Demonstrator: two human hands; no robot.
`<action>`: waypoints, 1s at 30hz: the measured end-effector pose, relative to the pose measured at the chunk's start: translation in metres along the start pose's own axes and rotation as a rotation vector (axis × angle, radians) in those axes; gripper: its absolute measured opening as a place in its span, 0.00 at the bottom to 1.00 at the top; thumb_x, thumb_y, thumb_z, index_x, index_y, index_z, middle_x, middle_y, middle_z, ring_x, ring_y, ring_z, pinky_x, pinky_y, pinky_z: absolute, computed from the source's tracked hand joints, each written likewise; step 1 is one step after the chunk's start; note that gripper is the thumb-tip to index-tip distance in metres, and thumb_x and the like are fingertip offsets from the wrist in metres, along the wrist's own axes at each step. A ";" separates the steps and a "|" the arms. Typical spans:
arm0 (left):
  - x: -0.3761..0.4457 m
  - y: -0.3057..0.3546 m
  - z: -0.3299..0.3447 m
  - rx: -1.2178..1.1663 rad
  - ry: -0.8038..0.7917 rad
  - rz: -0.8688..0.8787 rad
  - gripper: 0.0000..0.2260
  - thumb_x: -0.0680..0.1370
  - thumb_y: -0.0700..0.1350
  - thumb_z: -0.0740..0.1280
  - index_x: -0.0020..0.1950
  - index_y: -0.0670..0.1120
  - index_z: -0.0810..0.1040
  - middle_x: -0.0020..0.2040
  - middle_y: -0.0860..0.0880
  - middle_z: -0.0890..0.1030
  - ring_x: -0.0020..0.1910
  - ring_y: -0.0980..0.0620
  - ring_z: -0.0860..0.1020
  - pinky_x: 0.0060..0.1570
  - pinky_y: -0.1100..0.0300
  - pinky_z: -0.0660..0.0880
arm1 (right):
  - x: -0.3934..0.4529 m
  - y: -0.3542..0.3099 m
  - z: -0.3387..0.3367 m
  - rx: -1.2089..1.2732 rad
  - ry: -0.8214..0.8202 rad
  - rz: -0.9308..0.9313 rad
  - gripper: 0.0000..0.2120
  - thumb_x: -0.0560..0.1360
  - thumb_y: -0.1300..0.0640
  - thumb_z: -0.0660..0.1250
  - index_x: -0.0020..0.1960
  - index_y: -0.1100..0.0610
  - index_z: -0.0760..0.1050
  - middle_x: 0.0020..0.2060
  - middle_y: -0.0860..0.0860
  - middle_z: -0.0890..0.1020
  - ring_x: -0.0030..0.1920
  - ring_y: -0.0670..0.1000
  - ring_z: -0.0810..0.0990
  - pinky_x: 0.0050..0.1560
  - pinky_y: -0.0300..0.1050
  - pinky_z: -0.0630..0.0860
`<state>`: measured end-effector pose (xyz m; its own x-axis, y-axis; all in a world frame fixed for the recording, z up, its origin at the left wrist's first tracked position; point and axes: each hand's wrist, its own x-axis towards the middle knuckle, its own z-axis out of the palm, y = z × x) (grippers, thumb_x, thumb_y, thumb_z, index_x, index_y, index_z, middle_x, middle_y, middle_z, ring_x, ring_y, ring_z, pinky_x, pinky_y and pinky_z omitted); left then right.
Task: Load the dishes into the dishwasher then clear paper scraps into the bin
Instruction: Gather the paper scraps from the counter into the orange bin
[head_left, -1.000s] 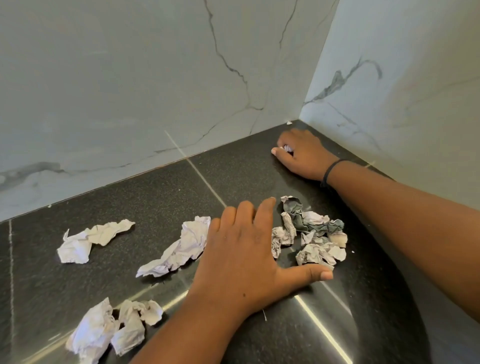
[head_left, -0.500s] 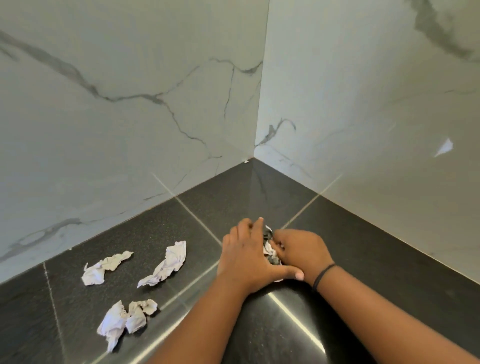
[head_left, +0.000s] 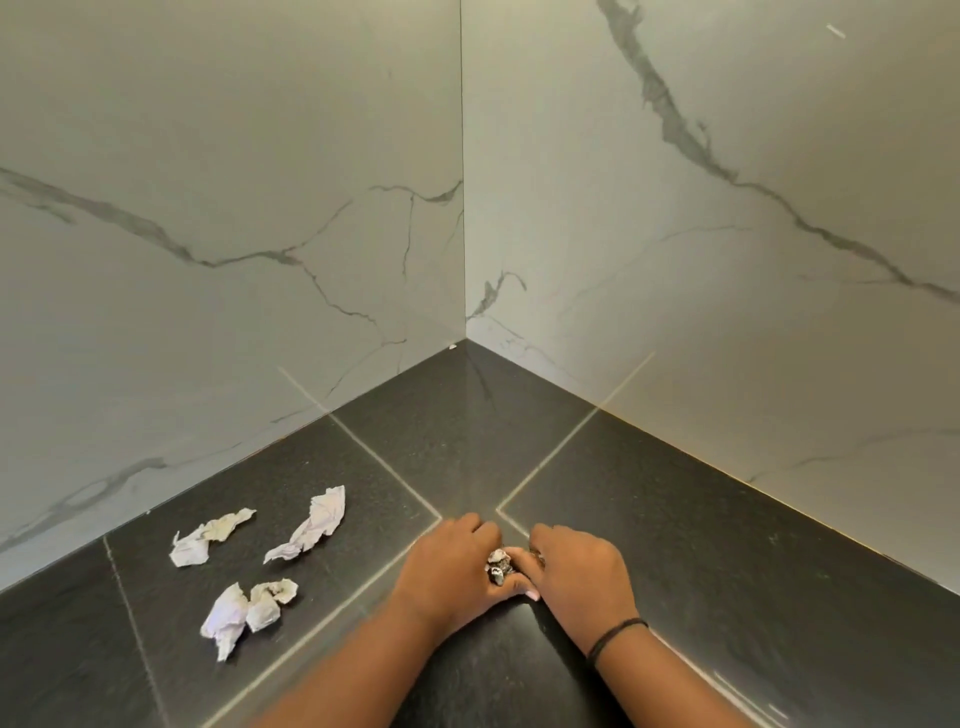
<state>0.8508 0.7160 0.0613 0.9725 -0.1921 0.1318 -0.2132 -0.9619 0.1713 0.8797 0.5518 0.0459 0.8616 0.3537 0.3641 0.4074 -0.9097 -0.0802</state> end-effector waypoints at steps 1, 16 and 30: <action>-0.010 0.002 0.001 0.029 0.061 0.002 0.29 0.67 0.74 0.54 0.42 0.50 0.76 0.40 0.54 0.76 0.38 0.54 0.76 0.35 0.62 0.67 | -0.010 0.000 -0.003 0.014 0.030 -0.003 0.18 0.71 0.41 0.56 0.28 0.50 0.69 0.23 0.48 0.72 0.23 0.49 0.72 0.22 0.42 0.61; -0.169 -0.008 -0.063 -0.873 0.099 -0.814 0.15 0.73 0.51 0.70 0.30 0.47 0.72 0.27 0.50 0.78 0.28 0.51 0.80 0.31 0.60 0.72 | -0.107 -0.023 -0.054 -0.086 -0.233 -0.132 0.21 0.77 0.42 0.49 0.38 0.53 0.73 0.30 0.51 0.79 0.30 0.54 0.81 0.26 0.46 0.72; -0.286 -0.004 -0.086 -1.307 0.191 -0.816 0.16 0.77 0.54 0.67 0.39 0.41 0.79 0.28 0.48 0.71 0.22 0.54 0.65 0.21 0.65 0.59 | -0.181 -0.071 -0.099 0.181 -0.342 0.378 0.13 0.81 0.48 0.55 0.41 0.54 0.65 0.47 0.59 0.80 0.52 0.62 0.78 0.41 0.47 0.66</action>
<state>0.5657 0.7912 0.1072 0.8571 0.4055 -0.3178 0.3204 0.0635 0.9451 0.6654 0.5310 0.0775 0.9954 0.0866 -0.0419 0.0690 -0.9461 -0.3163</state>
